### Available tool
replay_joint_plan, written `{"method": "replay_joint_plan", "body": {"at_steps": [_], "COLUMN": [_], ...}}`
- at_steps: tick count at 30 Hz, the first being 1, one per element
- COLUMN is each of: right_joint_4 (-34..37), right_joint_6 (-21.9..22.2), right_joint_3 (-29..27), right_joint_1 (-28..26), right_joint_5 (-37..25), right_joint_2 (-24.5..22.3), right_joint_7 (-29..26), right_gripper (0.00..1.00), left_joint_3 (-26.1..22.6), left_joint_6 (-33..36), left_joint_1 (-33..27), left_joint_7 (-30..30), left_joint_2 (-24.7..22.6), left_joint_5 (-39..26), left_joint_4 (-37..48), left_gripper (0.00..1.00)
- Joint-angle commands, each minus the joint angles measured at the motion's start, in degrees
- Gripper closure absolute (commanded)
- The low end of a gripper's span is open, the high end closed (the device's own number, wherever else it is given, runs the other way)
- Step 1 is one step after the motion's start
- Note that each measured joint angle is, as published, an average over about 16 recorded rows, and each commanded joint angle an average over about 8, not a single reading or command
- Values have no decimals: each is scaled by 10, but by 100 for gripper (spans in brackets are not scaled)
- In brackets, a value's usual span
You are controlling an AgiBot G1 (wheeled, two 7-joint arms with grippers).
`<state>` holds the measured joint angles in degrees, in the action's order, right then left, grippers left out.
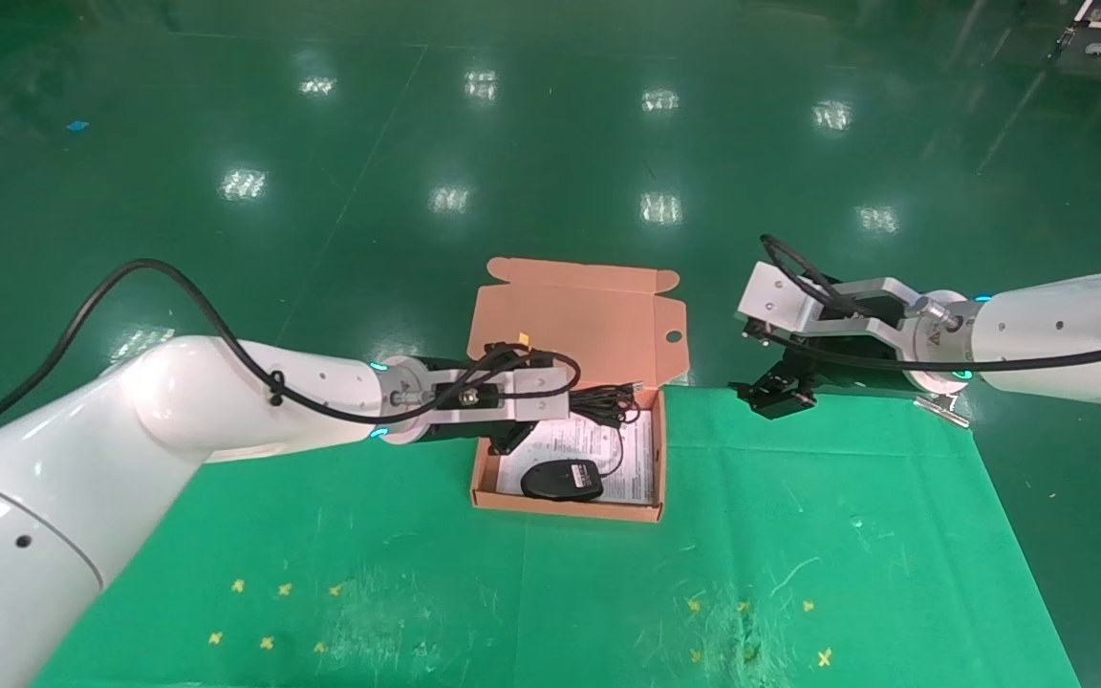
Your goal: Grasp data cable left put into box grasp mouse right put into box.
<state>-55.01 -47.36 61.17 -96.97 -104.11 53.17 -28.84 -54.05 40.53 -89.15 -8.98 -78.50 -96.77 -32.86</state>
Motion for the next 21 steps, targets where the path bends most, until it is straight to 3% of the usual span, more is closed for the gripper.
{"method": "replay_joint_plan", "body": {"at_steps": [1, 9, 21], "right_joint_4": [1, -8, -63], "right_joint_6": [0, 7, -14], "right_joint_3": [0, -2, 14], "right_joint_1": [0, -10, -70], "right_joint_5": [0, -6, -87], "right_joint_2": [1, -2, -20], "right_joint_7": [1, 11, 50], "right_gripper": [0, 0, 0], "left_joint_3": [1, 10, 34], "left_joint_6": [1, -10, -51], "left_joint_1": [0, -15, -80], "left_joint_7": [1, 11, 44], "left_joint_2": [0, 21, 45], "left_joint_5": [-3, 4, 6], "left_joint_4": [0, -21, -24], "left_gripper": [0, 0, 0]}}
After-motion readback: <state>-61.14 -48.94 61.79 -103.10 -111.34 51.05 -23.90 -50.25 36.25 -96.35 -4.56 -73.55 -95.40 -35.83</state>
